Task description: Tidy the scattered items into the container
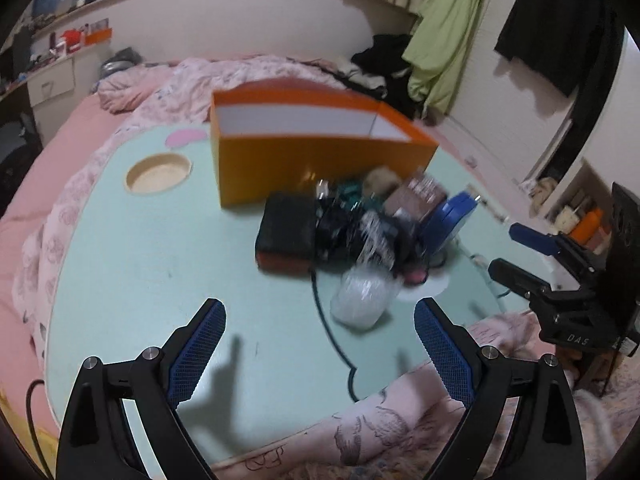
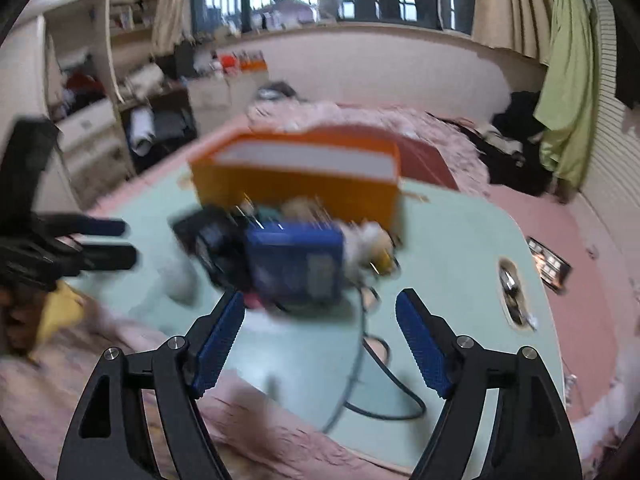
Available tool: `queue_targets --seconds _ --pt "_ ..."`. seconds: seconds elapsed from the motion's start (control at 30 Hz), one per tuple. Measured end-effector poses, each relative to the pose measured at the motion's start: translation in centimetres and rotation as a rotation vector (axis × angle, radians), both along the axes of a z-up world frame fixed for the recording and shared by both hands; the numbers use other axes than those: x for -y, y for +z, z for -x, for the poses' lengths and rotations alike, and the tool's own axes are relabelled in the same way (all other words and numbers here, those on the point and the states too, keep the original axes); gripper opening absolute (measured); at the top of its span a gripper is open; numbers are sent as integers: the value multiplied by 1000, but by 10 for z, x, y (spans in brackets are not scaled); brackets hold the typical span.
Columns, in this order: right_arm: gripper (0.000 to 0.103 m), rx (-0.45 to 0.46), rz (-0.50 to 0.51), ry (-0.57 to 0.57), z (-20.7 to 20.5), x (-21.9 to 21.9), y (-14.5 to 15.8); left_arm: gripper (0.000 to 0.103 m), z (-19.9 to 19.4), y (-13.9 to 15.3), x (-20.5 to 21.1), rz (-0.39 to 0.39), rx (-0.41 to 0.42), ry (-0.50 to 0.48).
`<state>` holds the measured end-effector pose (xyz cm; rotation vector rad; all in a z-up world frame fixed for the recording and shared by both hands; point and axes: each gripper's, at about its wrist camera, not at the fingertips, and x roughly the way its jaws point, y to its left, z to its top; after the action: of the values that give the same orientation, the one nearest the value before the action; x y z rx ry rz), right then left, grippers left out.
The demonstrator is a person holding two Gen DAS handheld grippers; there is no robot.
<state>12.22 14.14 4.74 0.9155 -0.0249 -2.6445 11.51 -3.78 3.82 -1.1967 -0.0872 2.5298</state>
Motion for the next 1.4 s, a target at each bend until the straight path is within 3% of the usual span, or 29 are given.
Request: queue_targets --seconds 0.1,0.17,0.27,0.4,0.8,1.0,1.2,1.37,1.4 --pt "78 59 17 -1 5 5 -18 96 -1 -16 -7 41 -6 27" --pt "78 88 -26 -23 9 14 -30 99 0 -20 -17 116 -18 29" --pt "82 76 0 -48 9 14 -36 103 3 -24 -26 201 -18 21" --pt "103 91 2 -58 18 10 -39 103 5 -24 -23 196 -32 33" --pt "103 82 12 -78 20 14 -35 103 0 -23 -16 176 -77 37" --pt "103 2 116 -129 30 6 -6 103 1 -24 -19 177 -85 38" --pt "103 28 152 -114 53 21 2 103 2 -24 -17 172 -92 42" --pt "90 25 120 -96 53 33 -1 103 0 -23 -19 177 -102 47" --pt "81 21 124 -100 51 33 -2 103 -1 -22 -19 178 -107 46"
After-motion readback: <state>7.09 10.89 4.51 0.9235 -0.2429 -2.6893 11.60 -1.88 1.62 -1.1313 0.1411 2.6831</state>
